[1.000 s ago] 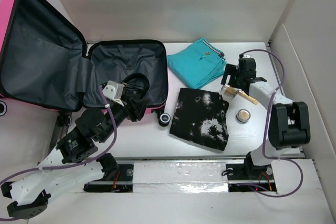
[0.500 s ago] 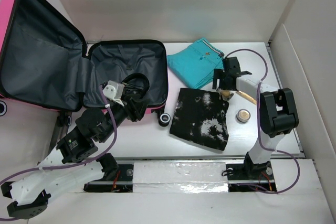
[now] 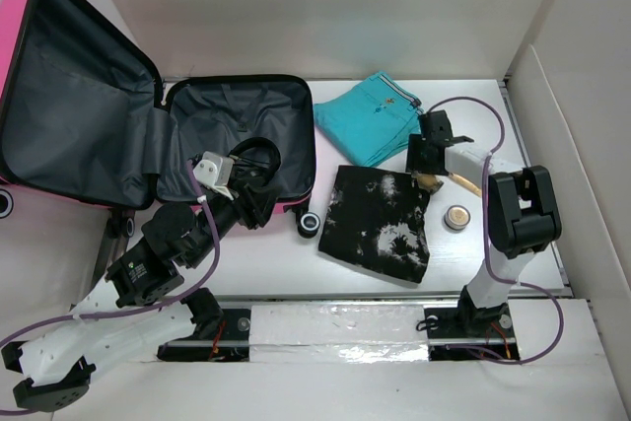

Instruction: Pack the luggage

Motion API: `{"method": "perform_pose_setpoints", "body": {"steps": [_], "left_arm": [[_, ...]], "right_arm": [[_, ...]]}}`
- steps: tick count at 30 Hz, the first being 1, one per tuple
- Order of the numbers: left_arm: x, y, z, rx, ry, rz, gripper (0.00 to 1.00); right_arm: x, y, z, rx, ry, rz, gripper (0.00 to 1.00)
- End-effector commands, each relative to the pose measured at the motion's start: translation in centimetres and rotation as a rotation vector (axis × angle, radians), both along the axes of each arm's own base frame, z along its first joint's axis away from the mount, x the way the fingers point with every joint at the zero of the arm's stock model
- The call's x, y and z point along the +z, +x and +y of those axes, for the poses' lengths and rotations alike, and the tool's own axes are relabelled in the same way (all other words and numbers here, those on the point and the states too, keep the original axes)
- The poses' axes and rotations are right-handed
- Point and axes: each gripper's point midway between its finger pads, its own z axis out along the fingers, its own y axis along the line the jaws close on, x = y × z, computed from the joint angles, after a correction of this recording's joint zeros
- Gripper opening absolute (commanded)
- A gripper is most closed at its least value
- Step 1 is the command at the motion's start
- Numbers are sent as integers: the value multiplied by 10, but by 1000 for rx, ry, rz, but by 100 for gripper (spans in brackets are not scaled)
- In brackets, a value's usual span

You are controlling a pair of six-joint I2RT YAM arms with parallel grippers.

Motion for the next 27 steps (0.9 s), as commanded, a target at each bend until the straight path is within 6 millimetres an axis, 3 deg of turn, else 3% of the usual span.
{"method": "perform_pose_setpoints", "body": {"steps": [1,2,5,7,8,14,18,20,25,27], "left_arm": [[13,-1,-2,-11,-42,-32,44],[12,0,-3,-11,-40,-32,44],[11,0,-3,-12,-37,-29,44],[11,0,-4,-11,-35,-28,43],[11,1,-4,-9,-34,-27,43],[12,-1,-4,-17,-39,-32,43],[12,-2,-5,-28,-39,-30,43],[12,-2,-5,-28,-41,-31,43],[13,-2,-5,-28,-41,-33,43],[12,-2,-5,-28,-39,-32,43]], "right_arm": [[7,2,-11,-54,9,-30,65],[11,8,-19,-89,32,-55,54],[24,20,-15,-94,127,-104,51],[38,25,-12,-88,169,-141,65],[45,28,-11,-88,181,-169,78],[70,3,-21,-99,212,-243,84],[58,-18,-25,-119,202,-214,84],[45,-25,-38,-168,160,-186,84],[38,-22,-59,-246,97,-171,85],[35,-16,-59,-244,93,-158,86]]}}
